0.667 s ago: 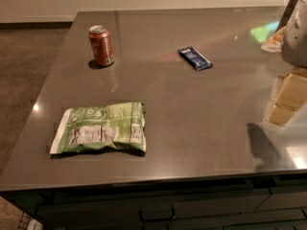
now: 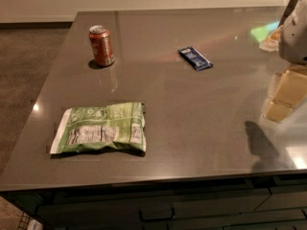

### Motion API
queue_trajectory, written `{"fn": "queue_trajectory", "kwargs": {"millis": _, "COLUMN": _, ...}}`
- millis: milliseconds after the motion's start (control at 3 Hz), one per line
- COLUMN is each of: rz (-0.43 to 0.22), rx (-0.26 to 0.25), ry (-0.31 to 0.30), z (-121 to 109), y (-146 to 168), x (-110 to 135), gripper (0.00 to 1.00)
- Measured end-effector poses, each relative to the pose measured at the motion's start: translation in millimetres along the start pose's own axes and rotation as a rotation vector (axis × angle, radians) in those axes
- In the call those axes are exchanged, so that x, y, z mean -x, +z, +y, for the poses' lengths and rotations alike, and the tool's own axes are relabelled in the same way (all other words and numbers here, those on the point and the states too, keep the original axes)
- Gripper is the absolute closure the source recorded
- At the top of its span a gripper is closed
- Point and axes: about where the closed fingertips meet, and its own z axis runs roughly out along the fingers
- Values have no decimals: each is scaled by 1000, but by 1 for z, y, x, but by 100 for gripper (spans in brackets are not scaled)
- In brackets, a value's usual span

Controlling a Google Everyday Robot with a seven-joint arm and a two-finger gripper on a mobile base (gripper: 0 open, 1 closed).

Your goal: Pick rxbar blueberry

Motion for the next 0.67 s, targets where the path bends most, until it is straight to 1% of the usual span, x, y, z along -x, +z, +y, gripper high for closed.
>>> {"fn": "queue_trajectory", "kwargs": {"millis": 333, "rz": -40, "rx": -3, "ry": 45, "z": -19, "y": 13, "x": 17, "gripper": 0}}
{"fn": "queue_trajectory", "kwargs": {"millis": 667, "rz": -74, "rx": -51, "ry": 136, "z": -53, "y": 29, "x": 37, "gripper": 0}}
